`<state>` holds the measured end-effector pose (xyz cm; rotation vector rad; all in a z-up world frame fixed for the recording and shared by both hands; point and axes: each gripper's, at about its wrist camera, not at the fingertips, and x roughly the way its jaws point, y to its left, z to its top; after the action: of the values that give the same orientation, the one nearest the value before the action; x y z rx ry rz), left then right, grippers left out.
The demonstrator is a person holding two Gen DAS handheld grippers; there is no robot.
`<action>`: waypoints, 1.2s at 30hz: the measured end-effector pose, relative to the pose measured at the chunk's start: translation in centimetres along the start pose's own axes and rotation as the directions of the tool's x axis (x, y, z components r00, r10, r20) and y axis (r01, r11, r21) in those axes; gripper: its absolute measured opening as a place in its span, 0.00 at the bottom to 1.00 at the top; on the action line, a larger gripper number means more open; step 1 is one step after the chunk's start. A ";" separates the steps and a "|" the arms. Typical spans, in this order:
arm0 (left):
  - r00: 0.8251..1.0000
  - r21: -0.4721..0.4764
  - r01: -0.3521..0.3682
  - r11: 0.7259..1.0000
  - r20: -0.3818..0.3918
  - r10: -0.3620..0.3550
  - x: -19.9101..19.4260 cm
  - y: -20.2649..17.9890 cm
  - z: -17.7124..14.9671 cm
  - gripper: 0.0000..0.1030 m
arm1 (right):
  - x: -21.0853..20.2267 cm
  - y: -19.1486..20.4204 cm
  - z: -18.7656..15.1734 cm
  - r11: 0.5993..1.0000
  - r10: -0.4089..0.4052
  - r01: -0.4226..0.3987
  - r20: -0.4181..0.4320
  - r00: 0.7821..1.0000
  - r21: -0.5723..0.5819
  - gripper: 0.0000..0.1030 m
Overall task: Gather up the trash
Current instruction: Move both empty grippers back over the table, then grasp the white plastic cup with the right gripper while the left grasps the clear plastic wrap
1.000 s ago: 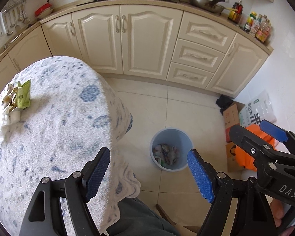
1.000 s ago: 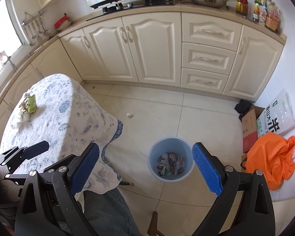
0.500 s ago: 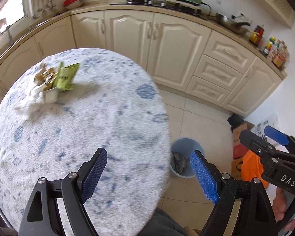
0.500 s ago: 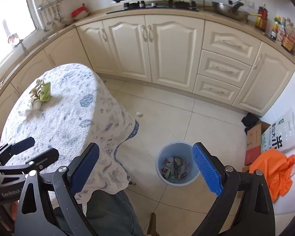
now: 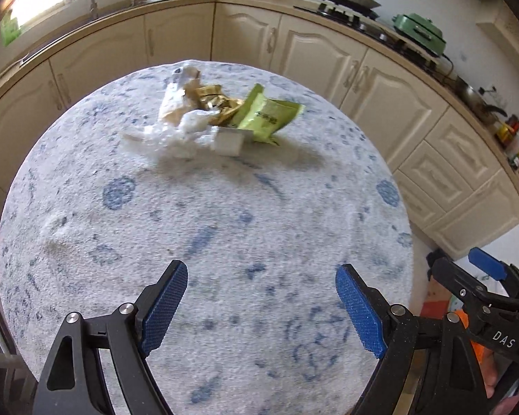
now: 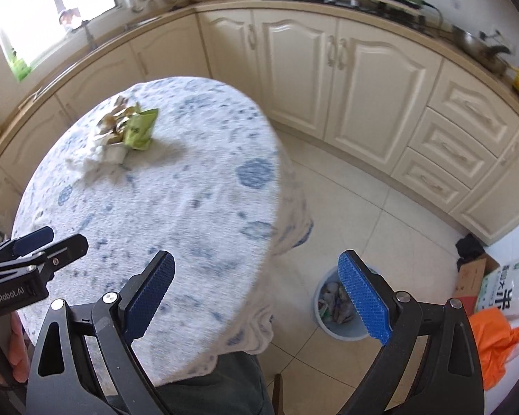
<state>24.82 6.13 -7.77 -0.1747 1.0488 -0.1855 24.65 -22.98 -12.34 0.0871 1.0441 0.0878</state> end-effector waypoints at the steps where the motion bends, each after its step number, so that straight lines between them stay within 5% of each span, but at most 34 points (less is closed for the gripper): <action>1: 1.000 -0.022 -0.005 1.000 0.000 0.005 0.1 1.0 0.2 0.83 | 0.3 0.7 0.2 1.000 0.004 -0.004 -0.001 1.000 -0.014 0.94; 16: 0.997 -0.282 -0.083 0.956 -0.022 0.080 1.9 13.4 2.5 0.83 | 5.2 12.4 4.5 0.949 0.156 -0.148 0.007 0.988 -0.279 0.92; 26: 0.998 -0.261 -0.060 0.963 -0.024 0.056 3.8 15.1 4.3 0.83 | 10.2 18.5 7.0 0.888 0.175 -0.168 -0.023 0.984 -0.429 0.72; 33: 0.999 -0.247 -0.051 0.968 -0.029 0.045 5.2 15.2 4.9 0.85 | 13.0 19.6 8.4 0.898 0.128 -0.127 -0.026 0.991 -0.421 0.71; 36: 0.999 -0.238 -0.043 0.970 -0.029 0.037 5.5 15.1 5.2 0.87 | 14.0 19.6 8.4 0.902 0.117 -0.117 -0.027 0.993 -0.414 0.59</action>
<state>33.09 19.79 -13.36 -0.3694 1.0965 -0.0236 38.34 -2.15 -17.92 -0.2390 1.0017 0.4187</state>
